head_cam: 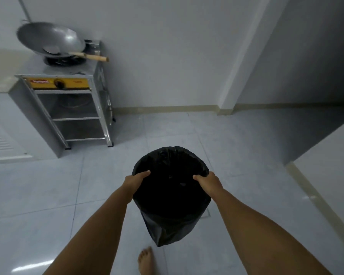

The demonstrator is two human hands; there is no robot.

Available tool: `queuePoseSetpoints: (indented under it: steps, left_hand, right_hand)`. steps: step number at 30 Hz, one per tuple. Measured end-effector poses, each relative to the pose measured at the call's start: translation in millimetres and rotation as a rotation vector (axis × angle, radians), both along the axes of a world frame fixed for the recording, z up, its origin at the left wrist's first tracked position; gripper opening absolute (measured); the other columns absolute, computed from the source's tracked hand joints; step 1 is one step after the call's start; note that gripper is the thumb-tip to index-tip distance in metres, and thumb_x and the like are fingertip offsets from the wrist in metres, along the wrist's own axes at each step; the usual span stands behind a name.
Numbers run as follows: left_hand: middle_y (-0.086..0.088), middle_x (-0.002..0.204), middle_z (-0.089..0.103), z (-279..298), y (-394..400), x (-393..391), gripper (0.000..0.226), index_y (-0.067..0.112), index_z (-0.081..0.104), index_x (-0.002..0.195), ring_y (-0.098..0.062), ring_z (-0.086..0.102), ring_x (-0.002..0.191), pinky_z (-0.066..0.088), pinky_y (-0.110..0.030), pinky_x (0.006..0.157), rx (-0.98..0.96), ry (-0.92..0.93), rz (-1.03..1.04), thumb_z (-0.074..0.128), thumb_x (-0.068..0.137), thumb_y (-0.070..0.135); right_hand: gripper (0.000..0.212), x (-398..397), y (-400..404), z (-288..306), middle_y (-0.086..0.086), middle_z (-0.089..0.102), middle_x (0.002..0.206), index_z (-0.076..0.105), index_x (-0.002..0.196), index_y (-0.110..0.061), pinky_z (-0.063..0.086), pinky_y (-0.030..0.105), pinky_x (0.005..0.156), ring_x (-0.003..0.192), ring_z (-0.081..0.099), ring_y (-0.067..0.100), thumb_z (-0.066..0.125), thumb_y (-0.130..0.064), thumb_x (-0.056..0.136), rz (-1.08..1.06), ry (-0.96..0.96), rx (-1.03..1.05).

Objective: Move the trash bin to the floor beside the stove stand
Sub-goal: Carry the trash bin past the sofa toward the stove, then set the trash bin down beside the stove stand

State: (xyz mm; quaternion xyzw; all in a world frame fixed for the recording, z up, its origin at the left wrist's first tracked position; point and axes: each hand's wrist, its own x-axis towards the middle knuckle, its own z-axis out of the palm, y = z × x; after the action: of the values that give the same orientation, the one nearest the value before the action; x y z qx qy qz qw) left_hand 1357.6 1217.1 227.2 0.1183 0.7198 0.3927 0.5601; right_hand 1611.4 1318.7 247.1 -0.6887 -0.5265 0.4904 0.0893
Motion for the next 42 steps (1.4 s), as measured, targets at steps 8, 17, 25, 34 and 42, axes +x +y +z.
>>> queuePoseSetpoints:
  steps: [8,17,25,34,42]
  left_hand:
    - [-0.02,0.145,0.052,2.4,123.2,-108.3,0.096,0.001,0.038,0.148,-0.041,0.054,0.128,0.045,-0.048,0.102,0.02,0.033,0.028,0.073,0.076,0.053]
    - [-0.018,0.147,0.051,-22.4,262.2,-196.6,0.091,0.003,0.04,0.149,-0.039,0.051,0.131,0.042,-0.047,0.106,0.015,-0.006,0.086,0.072,0.079,0.052]
    - [-0.017,0.142,0.057,-37.3,391.0,-277.7,0.098,0.004,0.045,0.146,-0.037,0.057,0.126,0.044,-0.047,0.109,-0.002,-0.06,0.191,0.078,0.068,0.054]
    - [-0.017,0.139,0.06,-80.5,517.2,-385.5,0.088,0.003,0.051,0.143,-0.037,0.059,0.123,0.046,-0.043,0.103,-0.054,-0.058,0.236,0.078,0.074,0.05]
    - [-0.019,0.138,0.059,-191.3,612.1,-463.3,0.073,0.002,0.051,0.142,-0.039,0.057,0.124,0.047,-0.046,0.103,-0.075,-0.014,0.289,0.074,0.084,0.04]
  right_hand:
    - [0.083,-109.4,131.9,-6.7,0.017,0.058,0.137,0.047,0.143,-0.01,0.05,0.048,0.104,0.121,0.059,0.038,0.068,-0.051,0.073,0.05,0.017,0.013]
    - [0.074,-207.6,286.5,-31.2,0.016,0.06,0.134,0.049,0.142,-0.012,0.05,0.044,0.101,0.119,0.06,0.037,0.065,-0.051,0.08,0.135,-0.013,0.009]
    - [0.068,-301.0,433.9,-48.7,0.016,0.061,0.135,0.05,0.142,-0.012,0.049,0.042,0.1,0.12,0.06,0.037,0.065,-0.045,0.085,0.24,-0.051,-0.038]
    - [0.071,-414.6,566.1,-91.0,0.015,0.058,0.141,0.046,0.146,-0.014,0.047,0.046,0.106,0.125,0.057,0.037,0.064,-0.046,0.085,0.291,-0.072,-0.069]
    - [0.075,-502.1,658.0,-220.0,0.015,0.055,0.142,0.043,0.148,-0.018,0.046,0.049,0.107,0.126,0.056,0.039,0.066,-0.046,0.083,0.284,-0.077,-0.081]
